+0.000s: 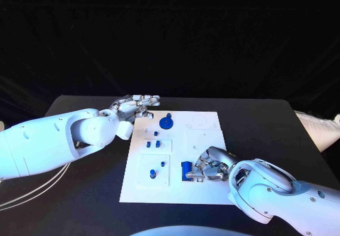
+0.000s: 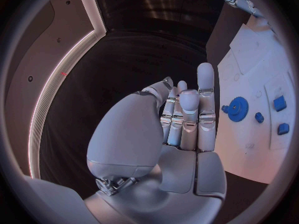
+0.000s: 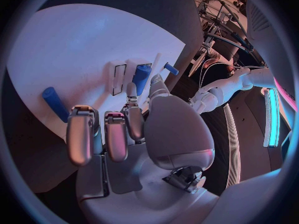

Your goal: Assemble the parts on the task board

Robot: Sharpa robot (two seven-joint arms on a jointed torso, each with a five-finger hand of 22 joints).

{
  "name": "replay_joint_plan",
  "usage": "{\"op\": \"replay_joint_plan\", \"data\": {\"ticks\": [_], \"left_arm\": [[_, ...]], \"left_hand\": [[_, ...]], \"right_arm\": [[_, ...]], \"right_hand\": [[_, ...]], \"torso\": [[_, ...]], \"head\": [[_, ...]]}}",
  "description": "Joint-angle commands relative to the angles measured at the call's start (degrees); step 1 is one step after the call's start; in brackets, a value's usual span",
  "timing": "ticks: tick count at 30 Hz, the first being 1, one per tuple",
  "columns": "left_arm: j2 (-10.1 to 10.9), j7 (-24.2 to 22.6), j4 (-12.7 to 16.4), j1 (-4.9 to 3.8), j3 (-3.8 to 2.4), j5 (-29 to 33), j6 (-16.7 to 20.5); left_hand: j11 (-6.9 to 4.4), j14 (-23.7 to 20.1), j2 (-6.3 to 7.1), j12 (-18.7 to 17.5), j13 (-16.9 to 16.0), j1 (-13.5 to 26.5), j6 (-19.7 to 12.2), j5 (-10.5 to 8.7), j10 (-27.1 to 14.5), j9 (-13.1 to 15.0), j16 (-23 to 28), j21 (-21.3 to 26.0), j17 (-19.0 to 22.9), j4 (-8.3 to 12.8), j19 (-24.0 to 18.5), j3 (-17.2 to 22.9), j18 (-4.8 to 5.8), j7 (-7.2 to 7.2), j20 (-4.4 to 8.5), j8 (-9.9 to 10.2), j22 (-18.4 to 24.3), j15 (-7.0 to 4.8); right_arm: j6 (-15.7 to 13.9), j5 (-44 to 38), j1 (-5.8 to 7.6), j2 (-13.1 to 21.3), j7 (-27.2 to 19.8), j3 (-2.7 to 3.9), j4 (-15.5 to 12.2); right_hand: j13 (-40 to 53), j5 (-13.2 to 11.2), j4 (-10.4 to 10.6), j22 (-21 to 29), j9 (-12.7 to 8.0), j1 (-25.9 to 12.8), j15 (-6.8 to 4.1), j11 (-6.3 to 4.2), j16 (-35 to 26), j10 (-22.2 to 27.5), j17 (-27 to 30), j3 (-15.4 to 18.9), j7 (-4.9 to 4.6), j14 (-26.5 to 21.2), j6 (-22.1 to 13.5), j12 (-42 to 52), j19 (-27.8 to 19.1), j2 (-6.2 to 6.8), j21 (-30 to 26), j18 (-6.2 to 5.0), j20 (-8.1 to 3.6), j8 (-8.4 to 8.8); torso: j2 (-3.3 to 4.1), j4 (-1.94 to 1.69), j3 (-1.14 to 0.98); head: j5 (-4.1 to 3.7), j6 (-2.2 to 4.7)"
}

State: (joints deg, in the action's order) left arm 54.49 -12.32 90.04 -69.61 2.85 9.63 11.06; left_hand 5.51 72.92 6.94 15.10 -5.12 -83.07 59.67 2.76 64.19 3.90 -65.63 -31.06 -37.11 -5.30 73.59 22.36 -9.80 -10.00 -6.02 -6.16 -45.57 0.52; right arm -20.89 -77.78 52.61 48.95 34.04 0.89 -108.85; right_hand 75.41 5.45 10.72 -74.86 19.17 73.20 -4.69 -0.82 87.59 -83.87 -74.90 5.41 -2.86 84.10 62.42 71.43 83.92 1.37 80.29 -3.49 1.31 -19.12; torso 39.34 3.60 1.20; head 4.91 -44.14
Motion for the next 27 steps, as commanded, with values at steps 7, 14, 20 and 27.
{"op": "replay_joint_plan", "data": {"ticks": [7, 14, 20, 27], "left_arm": [[-0.1, -0.1, 0.1, -0.02, -0.03, -0.1, -1.2], [0.1, 0.0, 0.2, -0.02, -0.03, -0.1, -1.3], [0.4, -0.1, 0.3, -0.02, -0.02, -0.1, -1.2], [0.6, -0.4, 0.8, -0.02, 0.01, -0.1, -1.0]], "left_hand": [[0.06, -0.4, 0.05, 0.2, -0.1, 0.5, -0.2, 0.31, -0.4, 0.0, 0.2, 0.4, 0.1, -0.1, -0.3, 0.3, -0.56, -0.03, -0.12, -0.1, 0.1, 0.11], [0.06, -0.4, 0.05, 0.2, -0.1, 0.5, -0.2, 0.31, -0.4, 0.0, 0.2, 0.4, 0.1, -0.1, -0.3, 0.3, -0.56, -0.03, -0.12, -0.1, 0.1, 0.11], [0.06, -0.4, 0.05, 0.2, -0.1, 0.5, -0.2, 0.31, -0.4, 0.0, 0.2, 0.4, 0.1, -0.1, -0.3, 0.3, -0.56, -0.03, -0.12, -0.1, 0.1, 0.11], [0.06, -0.4, 0.05, 0.2, -0.1, 0.5, -0.2, 0.31, -0.4, 0.0, 0.2, 0.4, 0.1, -0.1, -0.3, 0.3, -0.56, -0.03, -0.12, -0.1, 0.1, 0.11]], "right_arm": [[1.8, -2.9, -0.05, -0.5, 0.4, -0.03, 1.0], [-0.4, 0.1, -0.05, 2.0, -2.3, -0.01, -1.0], [-2.6, 3.7, 0.28, 7.6, -8.0, 0.04, -4.0], [-0.8, -0.4, 1.16, 13.5, -8.0, 0.05, -5.3]], "right_hand": [[2.1, -0.5, -1.0, -0.1, 0.7, 2.3, -0.71, -0.96, 0.2, -0.2, -11.7, -0.2, 0.38, 5.2, 0.8, -0.1, 0.9, -1.15, 0.3, 0.22, -0.54, -0.99], [2.0, -0.5, -0.4, 0.2, 1.1, 0.5, -0.62, -0.74, 0.2, -0.1, -11.6, 1.3, 0.03, 5.2, -0.2, -0.4, 0.8, -0.19, 0.1, 0.18, -0.62, -1.05], [1.4, 3.0, -0.4, 1.2, 0.2, 1.0, 0.44, 0.61, -0.2, 0.6, -11.0, 2.0, -1.63, 5.0, -4.8, -1.8, 0.3, -0.93, -0.6, 0.00, 0.13, 1.73], [1.2, 7.5, -1.0, 1.0, -1.6, 2.8, 1.17, 1.44, -0.2, 0.8, -11.1, 1.9, -2.57, 5.1, -6.0, -2.4, 0.4, -2.67, -0.5, 0.02, 0.94, 4.31]], "torso": [[0.00, -0.07, 0.04], [-0.04, 0.03, 0.02], [-0.11, 0.14, 0.08], [-0.19, 0.55, 0.11]], "head": [[-0.05, -0.02], [0.07, 0.05], [-0.31, 0.23], [-0.74, 0.41]]}}
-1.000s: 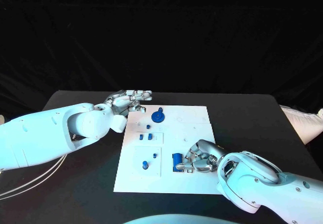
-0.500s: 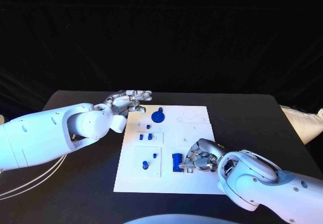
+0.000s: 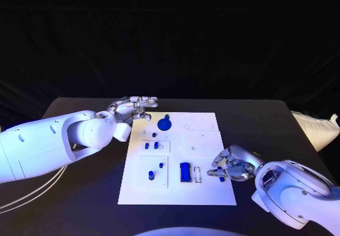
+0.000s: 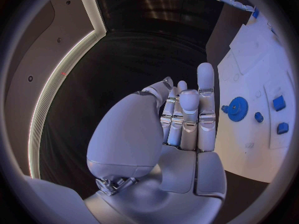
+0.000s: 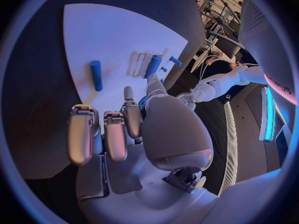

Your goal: Assemble the parts on the task board

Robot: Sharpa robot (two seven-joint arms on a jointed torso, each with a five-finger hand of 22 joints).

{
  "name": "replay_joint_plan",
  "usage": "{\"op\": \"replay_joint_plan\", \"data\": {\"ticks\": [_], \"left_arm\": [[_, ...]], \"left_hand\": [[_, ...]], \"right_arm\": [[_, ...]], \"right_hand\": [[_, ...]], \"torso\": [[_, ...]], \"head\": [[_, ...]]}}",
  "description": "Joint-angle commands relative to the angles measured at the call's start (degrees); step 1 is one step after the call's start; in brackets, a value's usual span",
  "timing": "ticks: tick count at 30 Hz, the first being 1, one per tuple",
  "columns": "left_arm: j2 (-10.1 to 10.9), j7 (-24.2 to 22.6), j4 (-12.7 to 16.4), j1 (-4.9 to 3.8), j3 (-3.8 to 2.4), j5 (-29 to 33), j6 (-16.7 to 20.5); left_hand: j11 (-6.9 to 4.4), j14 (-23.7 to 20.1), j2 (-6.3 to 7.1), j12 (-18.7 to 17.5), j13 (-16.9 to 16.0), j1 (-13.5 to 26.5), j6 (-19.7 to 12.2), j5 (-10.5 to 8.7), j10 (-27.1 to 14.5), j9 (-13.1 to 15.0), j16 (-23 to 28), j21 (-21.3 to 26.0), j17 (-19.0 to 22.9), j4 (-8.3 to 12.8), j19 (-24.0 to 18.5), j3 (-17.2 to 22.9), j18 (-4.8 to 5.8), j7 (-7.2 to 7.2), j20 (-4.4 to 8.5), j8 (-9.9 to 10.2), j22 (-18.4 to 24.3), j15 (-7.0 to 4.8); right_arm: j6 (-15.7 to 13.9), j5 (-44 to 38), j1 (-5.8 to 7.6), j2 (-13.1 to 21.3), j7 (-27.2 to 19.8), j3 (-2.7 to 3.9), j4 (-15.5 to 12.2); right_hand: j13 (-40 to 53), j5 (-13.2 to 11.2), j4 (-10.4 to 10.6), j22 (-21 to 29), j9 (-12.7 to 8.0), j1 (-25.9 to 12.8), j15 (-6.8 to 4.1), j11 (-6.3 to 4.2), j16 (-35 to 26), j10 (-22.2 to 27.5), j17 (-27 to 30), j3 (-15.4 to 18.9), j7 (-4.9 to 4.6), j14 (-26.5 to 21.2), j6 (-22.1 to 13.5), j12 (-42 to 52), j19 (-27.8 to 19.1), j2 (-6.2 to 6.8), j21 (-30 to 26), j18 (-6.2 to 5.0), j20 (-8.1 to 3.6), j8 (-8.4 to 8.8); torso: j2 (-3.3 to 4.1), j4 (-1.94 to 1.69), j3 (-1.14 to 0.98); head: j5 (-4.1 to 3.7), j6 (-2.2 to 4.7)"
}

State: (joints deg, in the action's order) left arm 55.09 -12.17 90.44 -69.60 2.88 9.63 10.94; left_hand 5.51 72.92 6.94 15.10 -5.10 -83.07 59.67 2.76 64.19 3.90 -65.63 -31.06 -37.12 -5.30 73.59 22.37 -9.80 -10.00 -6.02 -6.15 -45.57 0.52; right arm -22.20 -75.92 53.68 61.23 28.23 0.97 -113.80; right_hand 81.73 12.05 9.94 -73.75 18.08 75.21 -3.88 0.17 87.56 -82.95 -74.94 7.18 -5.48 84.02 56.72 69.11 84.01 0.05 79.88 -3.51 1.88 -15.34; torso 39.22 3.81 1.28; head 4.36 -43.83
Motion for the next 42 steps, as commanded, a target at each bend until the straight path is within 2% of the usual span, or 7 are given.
{"op": "replay_joint_plan", "data": {"ticks": [1, 5, 7, 11, 13, 36, 42], "left_arm": [[0.1, -0.6, 0.5, -0.03, 0.00, -0.1, -0.9], [0.1, -0.7, 0.8, -0.02, 0.04, -0.1, -0.9], [0.1, -0.8, 0.8, -0.01, 0.06, -0.1, -0.9], [-0.1, -0.8, 0.9, 0.01, 0.08, -0.1, -1.0], [-0.1, -0.8, 1.0, 0.02, 0.09, -0.1, -1.0], [-0.1, -0.5, 0.8, 0.05, 0.12, -0.1, -1.1], [-0.1, -0.4, 0.8, 0.05, 0.12, -0.1, -1.2]], "left_hand": [[0.06, -0.4, 0.05, 0.2, -0.1, 0.5, -0.2, 0.31, -0.4, 0.0, 0.2, 0.4, 0.1, -0.1, -0.3, 0.3, -0.56, -0.03, -0.12, -0.1, 0.1, 0.11], [0.06, -0.4, 0.05, 0.2, -0.1, 0.5, -0.2, 0.31, -0.4, 0.0, 0.2, 0.4, 0.1, -0.1, -0.3, 0.3, -0.56, -0.03, -0.12, -0.1, 0.1, 0.11], [0.06, -0.4, 0.05, 0.2, -0.1, 0.5, -0.2, 0.31, -0.4, 0.0, 0.2, 0.4, 0.1, -0.1, -0.3, 0.3, -0.56, -0.03, -0.12, -0.1, 0.1, 0.11], [0.07, -0.4, 0.09, 0.3, -0.1, 0.6, -0.3, 0.31, -0.5, 0.0, 0.2, 0.4, 0.1, 0.0, -0.3, 0.3, -0.56, -0.04, -0.13, -0.1, 0.1, 0.13], [0.07, -0.4, 0.09, 0.3, -0.1, 0.6, -0.3, 0.31, -0.5, 0.0, 0.2, 0.4, 0.1, 0.0, -0.3, 0.3, -0.56, -0.04, -0.13, -0.1, 0.1, 0.13], [0.07, -0.4, 0.09, 0.3, -0.1, 0.6, -0.3, 0.31, -0.5, 0.0, 0.2, 0.4, 0.1, 0.0, -0.3, 0.3, -0.56, -0.04, -0.13, -0.1, 0.1, 0.13], [0.07, -0.4, 0.09, 0.3, -0.1, 0.6, -0.3, 0.31, -0.5, 0.0, 0.2, 0.4, 0.1, 0.0, -0.3, 0.3, -0.56, -0.04, -0.13, -0.1, 0.1, 0.13]], "right_arm": [[0.8, -3.3, 0.14, 1.9, -1.8, -0.04, -0.4], [2.3, -7.2, 0.22, 3.6, 0.8, -0.07, -0.5], [3.7, -8.8, 0.21, 3.9, 2.4, -0.10, -0.3], [5.1, -10.3, 0.11, 3.8, 4.4, -0.18, 0.5], [5.5, -10.7, -0.04, 3.6, 4.9, -0.22, 0.9], [7.0, -13.0, -1.36, -1.5, 5.5, -0.33, 3.9], [10.1, -17.2, -1.42, -2.8, 5.7, -0.40, 5.2]], "right_hand": [[-5.1, 1.3, -0.1, -0.3, -0.7, 0.8, 0.40, 0.45, -0.1, -0.2, -11.2, 0.2, 0.01, 5.2, -0.2, -0.1, 0.3, -1.46, 0.0, 0.05, 0.41, 0.72], [-5.0, 2.3, 0.3, -0.5, -1.2, 0.5, 0.31, 0.24, 0.0, -0.4, -11.3, 0.6, 0.33, 5.2, 1.5, 0.0, 0.4, -1.92, 0.1, 0.08, 0.46, 0.82], [-5.2, 4.9, 1.0, -0.4, -1.5, -0.1, 0.12, -0.13, -0.1, -0.3, -11.1, 1.0, 0.64, 5.1, 2.7, -0.5, 0.4, -2.07, 0.0, 0.03, 0.33, 0.79], [-5.4, 6.1, 1.5, -0.3, -1.6, 0.0, -0.15, -0.36, -0.2, -0.3, -11.1, 1.0, 1.06, 5.1, 3.8, -0.8, 0.3, -2.72, 0.0, 0.00, 0.14, 0.83], [-5.4, 6.2, 1.6, -0.3, -1.7, -0.1, -0.19, -0.38, -0.1, -0.3, -11.1, 1.1, 1.07, 5.1, 3.9, -0.8, 0.3, -2.64, 0.0, 0.01, 0.10, 0.91], [-5.1, 6.1, 2.0, -0.6, -1.8, -0.2, -0.37, -0.58, 0.0, -0.5, -11.4, 1.7, 1.33, 5.2, 4.8, -0.6, 0.4, -2.33, 0.1, 0.08, -0.09, 1.15], [-5.1, 3.8, 1.7, -0.6, -1.9, 1.1, -0.50, -0.69, 0.1, -0.5, -11.5, 1.9, 1.40, 5.2, 5.2, -0.7, 0.4, -2.13, 0.1, 0.09, -0.26, 1.63]], "torso": [[-0.08, 0.45, 0.00], [-0.12, 0.81, -0.11], [-0.14, 0.91, -0.16], [-0.08, 0.84, -0.16], [-0.04, 0.77, -0.24], [-0.09, 0.81, -0.12], [-0.10, 0.71, -0.11]], "head": [[-0.21, 0.15], [-0.47, 0.13], [-0.58, 0.15], [-0.74, 0.11], [-0.76, 0.10], [-0.19, -0.37], [-0.08, -0.44]]}}
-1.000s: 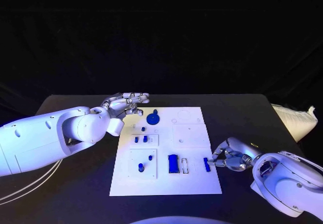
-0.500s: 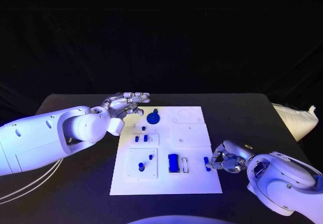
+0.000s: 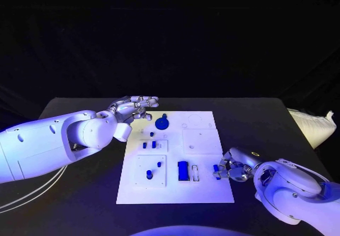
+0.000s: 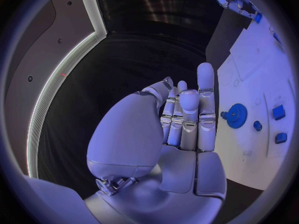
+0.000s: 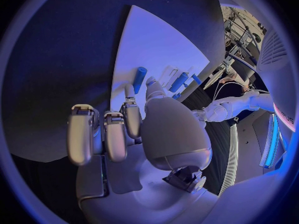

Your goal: Assemble the parts on the task board

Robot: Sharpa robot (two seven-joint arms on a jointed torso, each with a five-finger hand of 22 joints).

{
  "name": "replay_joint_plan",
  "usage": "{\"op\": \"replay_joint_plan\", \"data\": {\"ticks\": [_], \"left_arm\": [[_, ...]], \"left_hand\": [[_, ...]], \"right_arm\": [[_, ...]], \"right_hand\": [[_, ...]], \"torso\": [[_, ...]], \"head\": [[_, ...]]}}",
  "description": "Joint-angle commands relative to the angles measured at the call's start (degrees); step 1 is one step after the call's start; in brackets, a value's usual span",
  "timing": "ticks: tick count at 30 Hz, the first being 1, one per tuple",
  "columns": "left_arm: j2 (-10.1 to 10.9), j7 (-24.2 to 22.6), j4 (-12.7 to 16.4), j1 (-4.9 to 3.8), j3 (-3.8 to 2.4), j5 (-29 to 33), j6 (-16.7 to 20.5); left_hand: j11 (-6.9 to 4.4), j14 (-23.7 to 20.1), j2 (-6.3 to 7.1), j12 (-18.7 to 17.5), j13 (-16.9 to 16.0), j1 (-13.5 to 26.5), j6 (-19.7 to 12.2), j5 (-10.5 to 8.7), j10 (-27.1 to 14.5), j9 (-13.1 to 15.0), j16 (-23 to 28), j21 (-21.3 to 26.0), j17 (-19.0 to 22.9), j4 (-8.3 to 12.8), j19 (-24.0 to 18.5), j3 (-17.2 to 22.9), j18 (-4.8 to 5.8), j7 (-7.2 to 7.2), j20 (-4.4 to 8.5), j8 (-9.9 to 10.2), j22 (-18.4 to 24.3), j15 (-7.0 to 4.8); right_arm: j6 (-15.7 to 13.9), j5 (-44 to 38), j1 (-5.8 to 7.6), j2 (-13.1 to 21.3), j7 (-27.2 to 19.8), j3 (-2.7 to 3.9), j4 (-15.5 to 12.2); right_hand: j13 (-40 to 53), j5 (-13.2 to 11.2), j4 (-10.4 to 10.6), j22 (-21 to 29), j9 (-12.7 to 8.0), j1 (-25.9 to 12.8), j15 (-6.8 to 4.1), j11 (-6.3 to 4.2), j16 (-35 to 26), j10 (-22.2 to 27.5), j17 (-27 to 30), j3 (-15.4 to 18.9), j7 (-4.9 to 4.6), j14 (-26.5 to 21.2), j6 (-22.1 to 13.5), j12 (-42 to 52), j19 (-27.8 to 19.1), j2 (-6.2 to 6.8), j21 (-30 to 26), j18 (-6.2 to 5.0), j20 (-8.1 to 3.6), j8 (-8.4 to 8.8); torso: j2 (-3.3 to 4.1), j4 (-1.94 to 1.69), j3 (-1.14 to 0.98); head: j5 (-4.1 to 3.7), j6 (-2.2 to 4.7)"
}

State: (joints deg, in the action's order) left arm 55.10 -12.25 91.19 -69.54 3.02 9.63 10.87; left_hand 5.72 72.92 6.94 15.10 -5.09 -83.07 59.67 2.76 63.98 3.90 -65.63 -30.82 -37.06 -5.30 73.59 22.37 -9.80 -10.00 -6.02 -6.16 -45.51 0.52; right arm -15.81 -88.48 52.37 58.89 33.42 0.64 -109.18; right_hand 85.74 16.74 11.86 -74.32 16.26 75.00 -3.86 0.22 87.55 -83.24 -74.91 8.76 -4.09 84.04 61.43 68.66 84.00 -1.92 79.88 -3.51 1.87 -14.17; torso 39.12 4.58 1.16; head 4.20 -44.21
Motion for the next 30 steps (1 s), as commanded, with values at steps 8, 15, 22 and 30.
{"op": "replay_joint_plan", "data": {"ticks": [8, 15, 22, 30], "left_arm": [[-0.1, -0.2, 0.0, -0.01, -0.03, -0.1, -1.2], [-0.1, -0.1, 0.0, -0.01, -0.03, -0.1, -1.3], [-0.1, -0.1, 0.0, -0.01, -0.02, -0.1, -1.3], [-0.1, -0.1, 0.0, -0.01, -0.02, -0.5, -1.3]], "left_hand": [[-0.14, -0.5, 0.10, 0.4, -0.1, 0.7, -0.3, 0.31, -0.4, 0.0, 0.2, 0.2, 0.1, 0.0, -0.3, 0.3, -0.57, -0.04, -0.14, -0.1, 0.1, 0.13], [-0.14, -0.5, 0.10, 0.4, -0.1, 0.7, -0.3, 0.31, -0.4, 0.0, 0.2, 0.2, 0.1, 0.0, -0.3, 0.3, -0.57, -0.04, -0.14, -0.1, 0.1, 0.13], [-0.14, -0.5, 0.10, 0.4, -0.1, 0.7, -0.3, 0.31, -0.4, 0.0, 0.2, 0.2, 0.1, 0.0, -0.3, 0.3, -0.57, -0.04, -0.14, -0.1, 0.1, 0.13], [-0.14, -0.5, 0.10, 0.4, -0.1, 0.7, -0.3, 0.31, -0.4, 0.0, 0.2, 0.2, 0.1, 0.0, -0.3, 0.3, -0.57, -0.04, -0.14, -0.1, 0.1, 0.13]], "right_arm": [[9.4, -10.8, -0.36, -2.6, 0.7, -0.39, 2.1], [13.3, -15.5, -0.68, -4.1, 0.8, -0.62, 3.0], [16.5, -17.8, -0.82, -4.8, 1.0, -0.73, 3.4], [15.6, -17.7, -0.86, -5.0, 1.1, -0.78, 3.3]], "right_hand": [[-9.1, -6.3, -2.1, -0.3, -0.2, 4.4, -0.60, -0.81, 0.2, -0.2, -11.7, -0.4, 0.08, 5.2, 1.0, -0.5, 0.5, -0.06, 0.2, 0.14, -0.33, 1.15], [-9.1, -10.4, -4.3, -0.7, -0.2, 7.9, -0.76, -1.00, 0.3, -0.1, -12.0, -2.6, 0.24, 5.3, 1.6, -0.8, 0.5, -0.43, 0.4, 0.21, -0.45, 1.59], [-9.1, -10.9, -5.5, -0.8, -0.2, 9.4, -0.77, -1.02, 0.4, 0.0, -12.1, -4.3, 0.25, 5.3, 1.8, -1.0, 0.6, -0.50, 0.5, 0.25, -0.50, 2.02], [-9.1, -8.5, -7.6, -1.2, -0.3, 12.4, -1.01, -1.27, 0.6, 0.2, -12.4, -8.9, 0.45, 5.4, 2.3, -1.3, 0.7, -2.53, 0.7, 0.31, -0.69, 2.57]], "torso": [[-0.03, 0.04, -0.01], [-0.04, -0.03, 0.00], [-0.04, 0.02, 0.01], [-0.03, -0.02, -0.03]], "head": [[0.31, -0.09], [0.32, -0.03], [0.34, 0.04], [0.35, 0.09]]}}
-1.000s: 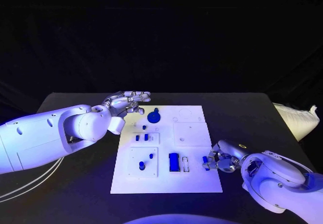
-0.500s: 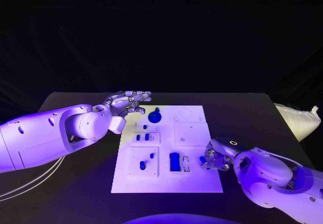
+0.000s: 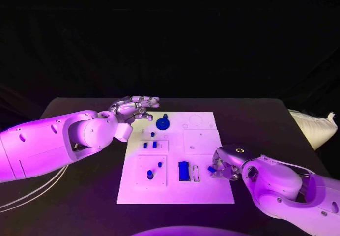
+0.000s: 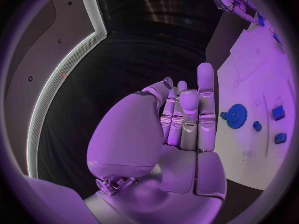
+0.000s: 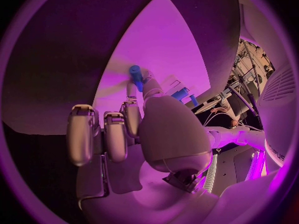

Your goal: Assemble the parts on the task board

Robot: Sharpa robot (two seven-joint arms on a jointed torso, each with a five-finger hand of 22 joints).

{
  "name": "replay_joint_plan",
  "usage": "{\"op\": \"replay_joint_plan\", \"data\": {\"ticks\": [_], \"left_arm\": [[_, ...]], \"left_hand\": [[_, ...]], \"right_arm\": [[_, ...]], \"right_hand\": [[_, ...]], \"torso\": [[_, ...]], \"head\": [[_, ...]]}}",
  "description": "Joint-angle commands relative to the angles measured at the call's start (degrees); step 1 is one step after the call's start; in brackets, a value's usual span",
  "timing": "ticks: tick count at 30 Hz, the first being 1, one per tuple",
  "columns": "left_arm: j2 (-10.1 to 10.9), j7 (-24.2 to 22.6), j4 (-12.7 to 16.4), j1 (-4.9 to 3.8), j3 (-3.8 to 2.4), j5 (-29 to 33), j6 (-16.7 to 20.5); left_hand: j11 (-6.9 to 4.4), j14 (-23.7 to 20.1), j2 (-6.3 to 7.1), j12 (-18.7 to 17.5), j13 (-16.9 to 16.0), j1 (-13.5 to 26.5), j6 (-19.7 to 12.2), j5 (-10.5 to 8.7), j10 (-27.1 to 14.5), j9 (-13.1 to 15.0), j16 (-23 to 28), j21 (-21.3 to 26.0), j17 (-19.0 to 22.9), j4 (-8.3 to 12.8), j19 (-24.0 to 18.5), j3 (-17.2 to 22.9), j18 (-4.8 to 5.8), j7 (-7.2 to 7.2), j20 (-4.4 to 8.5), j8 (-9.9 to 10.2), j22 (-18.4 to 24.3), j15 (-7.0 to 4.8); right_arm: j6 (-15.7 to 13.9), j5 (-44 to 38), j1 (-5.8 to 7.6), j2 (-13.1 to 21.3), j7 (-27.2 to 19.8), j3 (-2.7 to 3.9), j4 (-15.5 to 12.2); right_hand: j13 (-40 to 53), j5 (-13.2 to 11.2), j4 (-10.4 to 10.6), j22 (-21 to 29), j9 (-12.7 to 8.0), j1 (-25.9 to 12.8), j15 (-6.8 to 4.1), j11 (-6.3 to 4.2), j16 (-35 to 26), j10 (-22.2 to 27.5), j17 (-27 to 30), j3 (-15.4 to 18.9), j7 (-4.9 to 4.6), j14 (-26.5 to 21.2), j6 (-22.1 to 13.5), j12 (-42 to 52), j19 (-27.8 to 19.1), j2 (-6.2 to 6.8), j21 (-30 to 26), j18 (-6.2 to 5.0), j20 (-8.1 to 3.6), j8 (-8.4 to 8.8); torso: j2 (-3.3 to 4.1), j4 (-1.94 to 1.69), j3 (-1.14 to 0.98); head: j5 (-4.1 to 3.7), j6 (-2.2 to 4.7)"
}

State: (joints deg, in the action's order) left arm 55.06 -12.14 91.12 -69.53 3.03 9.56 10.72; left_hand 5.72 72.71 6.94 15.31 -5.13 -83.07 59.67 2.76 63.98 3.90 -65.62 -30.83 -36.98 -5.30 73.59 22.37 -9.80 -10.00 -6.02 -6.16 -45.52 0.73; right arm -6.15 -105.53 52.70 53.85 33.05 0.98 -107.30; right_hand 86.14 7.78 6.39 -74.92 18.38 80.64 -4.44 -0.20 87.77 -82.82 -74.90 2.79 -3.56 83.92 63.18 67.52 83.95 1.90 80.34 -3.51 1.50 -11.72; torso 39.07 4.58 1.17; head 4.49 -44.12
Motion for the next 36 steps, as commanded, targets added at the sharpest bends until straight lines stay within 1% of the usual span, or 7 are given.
{"op": "replay_joint_plan", "data": {"ticks": [1, 8, 10, 12, 15, 26, 36], "left_arm": [[-0.1, -0.2, 0.1, -0.02, -0.03, -0.5, -1.1], [-0.1, -0.2, 0.1, -0.02, -0.01, -0.6, -1.1], [-0.1, -0.2, 0.1, -0.01, -0.01, -0.6, -1.1], [-0.1, -0.1, 0.1, -0.01, -0.01, -0.6, -1.1], [-0.1, -0.1, 0.1, -0.01, 0.00, -0.6, -1.1], [0.0, -0.1, 0.2, -0.01, 0.00, -0.6, -1.1], [0.0, 0.0, 0.5, -0.01, 0.00, -0.6, -1.2]], "left_hand": [[-0.14, -0.3, 0.10, 0.2, -0.1, 0.7, -0.3, 0.31, -0.4, 0.0, 0.2, 0.2, 0.1, 0.0, -0.3, 0.3, -0.57, -0.04, -0.14, -0.1, 0.1, -0.08], [-0.14, -0.3, 0.10, 0.2, -0.1, 0.7, -0.3, 0.31, -0.4, 0.0, 0.2, 0.2, 0.1, 0.0, -0.3, 0.3, -0.57, -0.04, -0.14, -0.1, 0.1, -0.08], [-0.14, -0.3, 0.10, 0.2, -0.1, 0.7, -0.3, 0.31, -0.4, 0.0, 0.2, 0.2, 0.1, 0.0, -0.3, 0.3, -0.57, -0.04, -0.14, -0.1, 0.1, -0.08], [-0.14, -0.3, 0.10, 0.2, -0.1, 0.7, -0.3, 0.31, -0.4, 0.0, 0.2, 0.2, 0.1, 0.0, -0.3, 0.3, -0.57, -0.04, -0.14, -0.1, 0.1, -0.08], [-0.13, -0.3, 0.11, 0.3, -0.1, 0.8, -0.3, 0.31, -0.5, 0.0, 0.2, 0.2, 0.2, 0.1, -0.3, 0.3, -0.57, -0.05, -0.15, -0.2, 0.1, -0.07], [-0.13, -0.3, 0.11, 0.3, -0.1, 0.8, -0.3, 0.31, -0.5, 0.0, 0.2, 0.2, 0.2, 0.1, -0.3, 0.3, -0.57, -0.05, -0.15, -0.2, 0.1, -0.07], [-0.13, -0.3, 0.11, 0.3, -0.1, 0.8, -0.3, 0.31, -0.5, 0.0, 0.2, 0.2, 0.2, 0.1, -0.3, 0.3, -0.57, -0.05, -0.15, -0.2, 0.1, -0.07]], "right_arm": [[4.7, 0.2, -1.20, 0.2, 1.5, -1.12, 1.2], [-0.6, 7.6, -1.21, 1.0, 1.3, -1.06, 0.0], [-1.6, 10.0, -1.19, 1.3, 1.3, -0.99, -0.3], [-2.4, 12.3, -1.15, 1.6, 1.3, -0.91, -0.4], [-3.4, 15.6, -1.04, 2.0, 1.3, -0.77, -0.6], [-7.3, 21.1, -0.71, 2.6, 1.2, -0.41, -2.0], [-14.9, 24.1, -0.65, 1.7, 1.0, -0.29, -4.0]], "right_hand": [[-9.5, 0.6, -2.7, -0.6, -2.4, 7.0, -0.38, -0.77, 0.4, -0.3, -12.4, -4.2, -0.20, 5.5, 0.4, -0.2, 0.8, -6.59, 0.2, 0.31, -0.34, 0.25], [-9.5, -2.4, -4.2, -0.8, -2.1, 5.5, 0.14, -0.28, 0.6, -0.4, -12.7, -12.8, -0.93, 5.5, -0.3, -0.4, 0.8, -6.90, 0.3, 0.35, 0.03, 1.28], [-9.5, -3.0, -5.3, -0.8, -1.8, 2.0, 0.33, -0.31, 0.6, -0.4, -12.7, -19.3, -1.43, 5.5, -0.2, -0.6, 0.7, -4.00, 0.3, 0.36, 0.44, 1.94], [-9.5, -2.7, -5.4, -0.8, -1.7, 0.8, 0.34, -0.06, 0.6, -0.5, -12.7, -21.9, -1.13, 5.5, 0.1, -0.6, 0.7, -3.97, 0.3, 0.33, 0.35, 2.01], [-9.5, -2.8, -5.8, -0.9, -1.3, -1.9, 0.32, -0.04, 0.5, -0.5, -12.7, -26.1, -1.17, 5.5, 0.1, -0.8, 0.7, -2.56, 0.3, 0.34, 0.46, 2.36], [-9.4, -3.3, -5.2, -0.9, -1.0, -5.7, 0.39, 0.02, 0.5, -0.6, -12.7, -28.4, -0.99, 5.6, 0.3, -0.8, 0.7, -0.39, 0.3, 0.31, 0.43, 2.65], [-8.8, -3.9, -3.0, -1.2, -0.7, -9.6, 0.14, -0.30, 0.8, -1.2, -13.1, -27.0, -0.56, 5.6, 1.2, 0.1, 0.9, 1.69, 0.5, 0.38, 0.22, 2.59]], "torso": [[0.04, -0.02, -0.06], [0.06, 0.00, -0.05], [0.04, 0.01, -0.04], [0.02, 0.01, -0.03], [0.07, 0.01, -0.03], [0.09, 0.03, -0.01], [0.11, -0.02, -0.04]], "head": [[0.08, 0.00], [0.22, 0.04], [0.23, 0.06], [0.23, 0.06], [0.26, 0.04], [0.31, -0.03], [0.32, -0.23]]}}
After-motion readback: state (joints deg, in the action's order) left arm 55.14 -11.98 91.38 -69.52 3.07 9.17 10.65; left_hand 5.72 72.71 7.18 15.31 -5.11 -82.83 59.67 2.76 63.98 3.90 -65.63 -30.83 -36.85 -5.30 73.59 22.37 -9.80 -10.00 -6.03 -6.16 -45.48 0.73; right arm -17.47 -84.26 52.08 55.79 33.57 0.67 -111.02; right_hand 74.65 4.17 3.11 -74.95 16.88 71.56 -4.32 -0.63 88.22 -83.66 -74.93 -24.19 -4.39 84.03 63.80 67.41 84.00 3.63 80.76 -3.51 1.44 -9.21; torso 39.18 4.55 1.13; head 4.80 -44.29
